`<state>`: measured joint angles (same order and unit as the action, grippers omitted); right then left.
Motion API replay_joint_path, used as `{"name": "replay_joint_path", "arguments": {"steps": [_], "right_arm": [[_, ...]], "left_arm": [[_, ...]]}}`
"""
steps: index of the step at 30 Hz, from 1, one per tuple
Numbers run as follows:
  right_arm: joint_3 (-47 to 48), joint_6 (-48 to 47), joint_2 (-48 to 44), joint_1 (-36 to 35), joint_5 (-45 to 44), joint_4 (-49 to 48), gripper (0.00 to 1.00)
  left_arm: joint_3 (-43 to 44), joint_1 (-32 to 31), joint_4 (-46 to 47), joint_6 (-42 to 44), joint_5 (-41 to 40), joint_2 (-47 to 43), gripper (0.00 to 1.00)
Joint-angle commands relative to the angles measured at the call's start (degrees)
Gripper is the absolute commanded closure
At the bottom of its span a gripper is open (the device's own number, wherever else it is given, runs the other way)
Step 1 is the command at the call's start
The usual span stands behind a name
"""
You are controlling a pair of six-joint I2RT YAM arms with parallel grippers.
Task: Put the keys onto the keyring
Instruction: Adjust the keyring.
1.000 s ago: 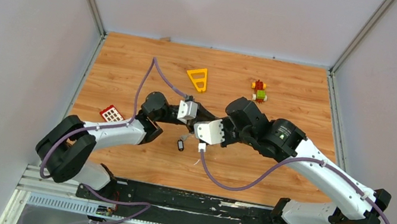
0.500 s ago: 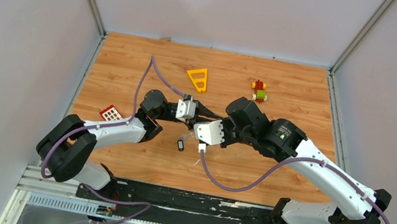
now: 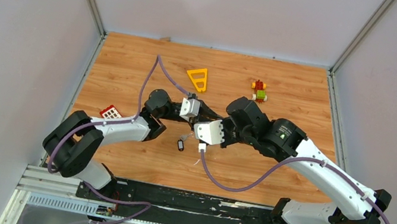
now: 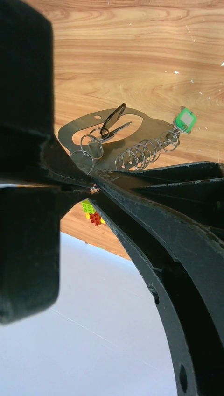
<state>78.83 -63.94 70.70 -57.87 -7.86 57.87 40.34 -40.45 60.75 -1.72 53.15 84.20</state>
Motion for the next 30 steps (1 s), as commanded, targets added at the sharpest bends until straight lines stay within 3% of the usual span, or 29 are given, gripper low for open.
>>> {"name": "replay_joint_path", "arguments": {"steps": [1,14,19,30], "right_arm": [[2.6,1.1,-1.9,0.4,0.8,-1.4,1.00],[3.2,1.6,-2.2,0.6,1.5,-1.5,1.00],[3.6,1.9,-2.0,0.7,1.8,-1.4,1.00],[1.9,3.3,-3.4,2.3,2.9,-3.1,0.98]], "left_arm": [[2.6,-0.5,2.8,-1.4,0.2,1.1,0.73],[3.2,-0.5,0.1,0.4,0.0,1.5,0.83],[3.3,-0.5,-1.0,1.4,0.0,1.7,1.00],[1.9,-0.4,-2.7,1.5,-2.6,-1.1,1.00]]}}
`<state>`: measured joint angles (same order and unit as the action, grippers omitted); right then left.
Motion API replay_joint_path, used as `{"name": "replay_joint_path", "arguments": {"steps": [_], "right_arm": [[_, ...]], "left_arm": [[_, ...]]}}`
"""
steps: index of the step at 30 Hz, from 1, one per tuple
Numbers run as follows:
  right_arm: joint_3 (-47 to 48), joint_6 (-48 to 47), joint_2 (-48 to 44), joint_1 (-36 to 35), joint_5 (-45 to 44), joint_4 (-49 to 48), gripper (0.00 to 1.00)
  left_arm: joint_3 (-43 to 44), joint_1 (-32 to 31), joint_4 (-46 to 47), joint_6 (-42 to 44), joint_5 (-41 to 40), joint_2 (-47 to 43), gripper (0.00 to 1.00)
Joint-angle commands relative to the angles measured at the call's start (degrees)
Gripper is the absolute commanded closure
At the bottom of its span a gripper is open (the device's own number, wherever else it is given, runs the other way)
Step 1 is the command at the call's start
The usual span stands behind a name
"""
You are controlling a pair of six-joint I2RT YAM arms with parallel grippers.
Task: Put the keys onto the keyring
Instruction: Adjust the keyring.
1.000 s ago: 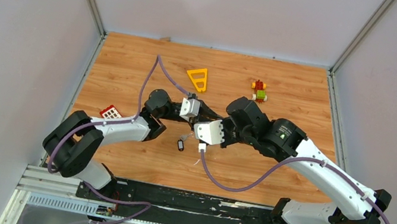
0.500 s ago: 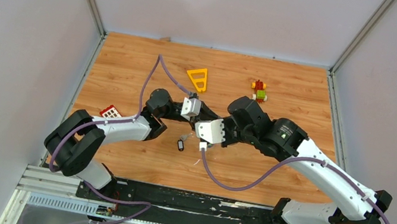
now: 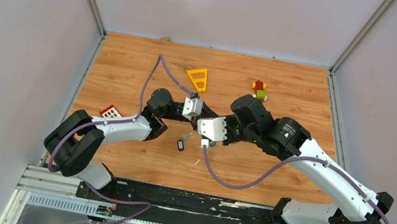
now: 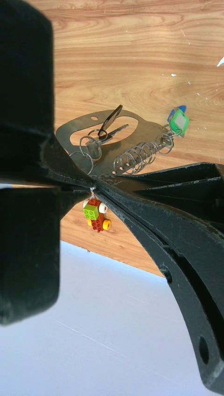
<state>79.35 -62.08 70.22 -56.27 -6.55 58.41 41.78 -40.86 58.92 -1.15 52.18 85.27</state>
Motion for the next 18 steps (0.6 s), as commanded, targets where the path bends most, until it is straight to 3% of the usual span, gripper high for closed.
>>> {"name": "replay_joint_path", "arguments": {"steps": [1,12,18], "right_arm": [[1.0,1.6,-3.2,1.0,1.9,-3.9,0.96],[-3.2,4.1,-8.3,6.4,10.2,-4.7,0.55],[-7.2,6.0,-12.9,11.3,17.0,-8.0,0.42]], "left_arm": [[0.3,0.1,-1.1,1.0,-1.5,-2.4,1.00],[-0.9,1.7,2.1,-2.2,-0.2,-4.1,1.00],[-3.4,2.4,16.5,-11.3,6.2,-3.0,1.00]]}}
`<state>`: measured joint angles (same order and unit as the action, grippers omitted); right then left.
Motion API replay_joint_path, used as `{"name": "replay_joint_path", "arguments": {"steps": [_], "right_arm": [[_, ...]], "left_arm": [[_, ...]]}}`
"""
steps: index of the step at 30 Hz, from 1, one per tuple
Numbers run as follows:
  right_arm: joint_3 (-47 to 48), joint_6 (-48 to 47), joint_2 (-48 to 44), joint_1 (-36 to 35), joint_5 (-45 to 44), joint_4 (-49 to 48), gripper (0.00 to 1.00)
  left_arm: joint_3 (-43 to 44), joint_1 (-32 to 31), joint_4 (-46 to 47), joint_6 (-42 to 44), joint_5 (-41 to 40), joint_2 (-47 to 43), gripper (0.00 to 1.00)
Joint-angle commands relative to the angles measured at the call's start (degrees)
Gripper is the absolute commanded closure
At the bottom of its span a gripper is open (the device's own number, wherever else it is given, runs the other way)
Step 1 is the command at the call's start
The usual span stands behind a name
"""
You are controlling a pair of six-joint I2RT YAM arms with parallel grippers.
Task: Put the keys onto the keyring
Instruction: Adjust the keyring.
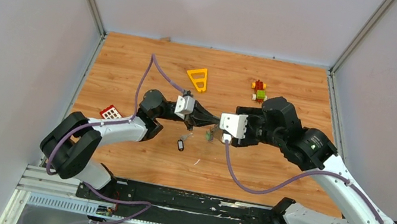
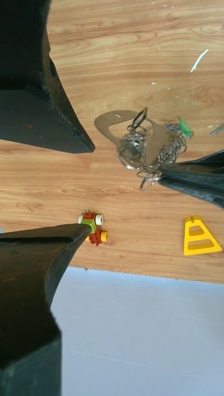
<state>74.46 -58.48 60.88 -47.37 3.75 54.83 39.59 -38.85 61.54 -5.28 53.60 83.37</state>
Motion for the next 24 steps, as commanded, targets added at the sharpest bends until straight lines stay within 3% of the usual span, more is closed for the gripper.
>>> {"name": "replay_joint_path", "arguments": {"steps": [1,9,19,24], "right_arm": [[-3.2,2.8,-4.6,3.2,7.9,-5.4,0.42],[-9.7,3.7,-10.3,9.2,25.3,-8.9,0.46],[-15.7,10.6,-11.6,14.3,35.7,-13.7,0.43],[-18.8,15.0,-8.8,16.5,36.1,-19.1,0.40]], "left_arm": [[-1.4,0.4,16.3,-8.7,5.5,-0.8,1.00],[-3.1,0.4,17.0,-7.3,5.3,-0.9,1.00],[-3.7,0.4,6.3,-3.5,-5.5,-4.1,1.00],[-3.5,0.4,4.8,-4.8,-7.4,-4.5,1.00]]}}
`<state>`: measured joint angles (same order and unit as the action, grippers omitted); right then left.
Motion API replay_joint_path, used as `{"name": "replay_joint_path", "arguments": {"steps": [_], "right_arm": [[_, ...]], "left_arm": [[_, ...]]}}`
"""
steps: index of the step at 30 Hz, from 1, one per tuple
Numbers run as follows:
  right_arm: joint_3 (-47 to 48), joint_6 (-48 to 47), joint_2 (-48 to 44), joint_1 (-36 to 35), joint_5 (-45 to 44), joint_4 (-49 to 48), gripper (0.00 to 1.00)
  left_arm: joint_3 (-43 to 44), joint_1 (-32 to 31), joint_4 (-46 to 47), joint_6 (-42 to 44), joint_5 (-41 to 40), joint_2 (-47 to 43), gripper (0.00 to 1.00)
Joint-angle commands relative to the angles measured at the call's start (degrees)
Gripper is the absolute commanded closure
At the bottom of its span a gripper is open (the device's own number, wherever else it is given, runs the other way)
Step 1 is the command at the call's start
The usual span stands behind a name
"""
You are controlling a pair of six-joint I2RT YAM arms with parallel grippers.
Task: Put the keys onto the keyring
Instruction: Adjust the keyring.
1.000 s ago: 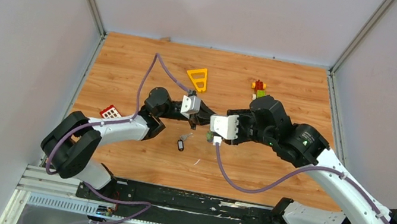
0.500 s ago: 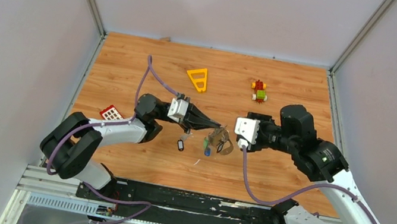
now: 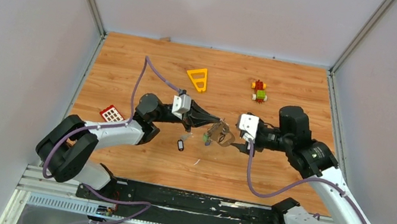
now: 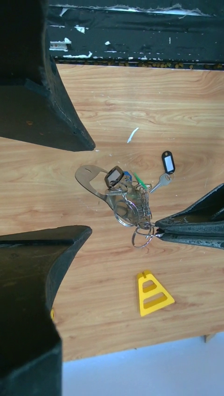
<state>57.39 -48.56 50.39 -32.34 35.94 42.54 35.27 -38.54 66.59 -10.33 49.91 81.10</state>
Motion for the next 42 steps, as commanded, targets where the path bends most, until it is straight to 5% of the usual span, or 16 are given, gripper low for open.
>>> {"name": "replay_joint_path", "arguments": {"steps": [1,13,16,21,24,25,27,30,32,38,42], "right_arm": [[-2.2,5.6,2.4,1.8,4.1,-7.8,0.40],[-2.1,10.3,11.3,2.3,5.1,-12.7,0.53],[-1.7,10.2,12.9,2.3,5.8,-12.3,0.64],[-1.7,9.7,12.1,2.4,4.6,-12.5,0.99],[-2.1,7.6,10.3,2.9,5.4,-12.3,1.00],[-2.5,6.7,9.5,3.4,6.4,-12.2,1.00],[-3.4,4.9,7.5,4.7,9.0,-12.2,1.00],[-4.1,2.5,5.4,7.3,14.6,-11.1,1.00],[-4.1,1.2,4.3,9.3,18.5,-9.7,1.00],[-2.9,-5.0,4.8,11.5,27.5,-3.1,1.00],[-1.4,-9.0,7.8,11.5,31.9,1.8,1.00]], "left_arm": [[0.9,0.1,-0.2,-0.1,-3.6,-2.4,1.00],[1.1,-0.7,3.7,-5.0,-4.1,-1.4,1.00],[1.0,-0.7,4.0,-5.2,-4.4,-1.5,1.00],[0.5,-0.7,4.0,-3.8,-4.0,-2.0,1.00],[0.5,-0.5,3.9,-1.6,-0.6,-2.0,1.00],[0.7,-0.4,3.7,-0.7,1.4,-1.9,0.98],[1.7,0.3,1.4,1.6,6.5,-2.1,0.77],[3.3,2.7,-7.1,7.8,11.8,-3.8,0.38],[4.3,4.2,-16.1,15.0,13.6,-5.8,0.25],[12.9,5.1,-68.4,58.3,14.4,-10.1,0.20],[13.2,4.5,-67.3,56.4,14.4,-9.6,0.25]]}}
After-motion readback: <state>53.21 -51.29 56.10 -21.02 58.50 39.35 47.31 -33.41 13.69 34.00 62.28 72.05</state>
